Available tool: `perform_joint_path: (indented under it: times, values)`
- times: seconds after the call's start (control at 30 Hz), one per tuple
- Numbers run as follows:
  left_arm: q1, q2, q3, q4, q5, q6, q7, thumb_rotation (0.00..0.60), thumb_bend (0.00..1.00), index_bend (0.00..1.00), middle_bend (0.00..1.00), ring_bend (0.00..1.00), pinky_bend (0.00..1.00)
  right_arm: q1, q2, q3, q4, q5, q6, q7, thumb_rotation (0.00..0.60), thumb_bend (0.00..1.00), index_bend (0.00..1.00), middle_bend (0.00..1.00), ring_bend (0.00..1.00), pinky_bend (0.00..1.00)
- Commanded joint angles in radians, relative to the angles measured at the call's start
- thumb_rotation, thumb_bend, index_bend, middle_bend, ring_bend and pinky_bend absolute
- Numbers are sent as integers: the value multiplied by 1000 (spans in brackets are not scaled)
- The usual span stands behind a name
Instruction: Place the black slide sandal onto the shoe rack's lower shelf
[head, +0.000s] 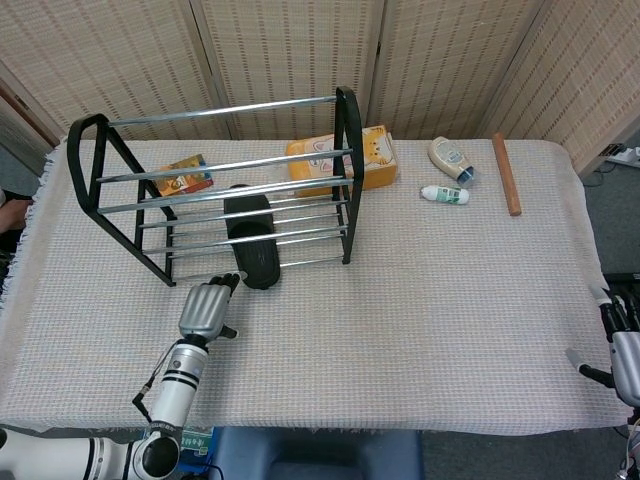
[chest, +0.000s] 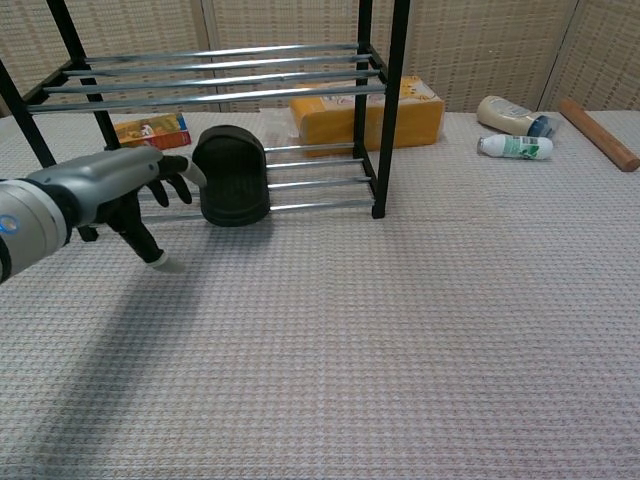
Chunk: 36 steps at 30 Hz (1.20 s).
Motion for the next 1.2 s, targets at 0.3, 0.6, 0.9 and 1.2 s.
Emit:
perform_joint_path:
  times: [0.3, 0.6, 0.9, 1.2]
  values:
    - [207, 143, 123, -32, 232, 196, -205, 600, 0, 206, 290, 297, 464, 7, 12, 0, -20, -3, -12, -16, 600, 201, 0, 109, 23, 0]
    - [322, 264, 178, 99, 397, 250, -396, 600, 0, 233, 289, 271, 389, 28, 40, -15, -46, -12, -63, -26, 600, 250, 0, 86, 15, 0]
    - [396, 309, 207, 262, 470, 246, -483, 600, 0, 233, 218, 236, 345, 43, 17, -14, -44, -29, -62, -36, 600, 268, 0, 84, 12, 0]
    - [451, 329, 199, 317, 514, 250, -562, 600, 0, 240, 207, 232, 341, 63, -12, -6, -51, -29, -75, -49, 600, 268, 0, 85, 13, 0]
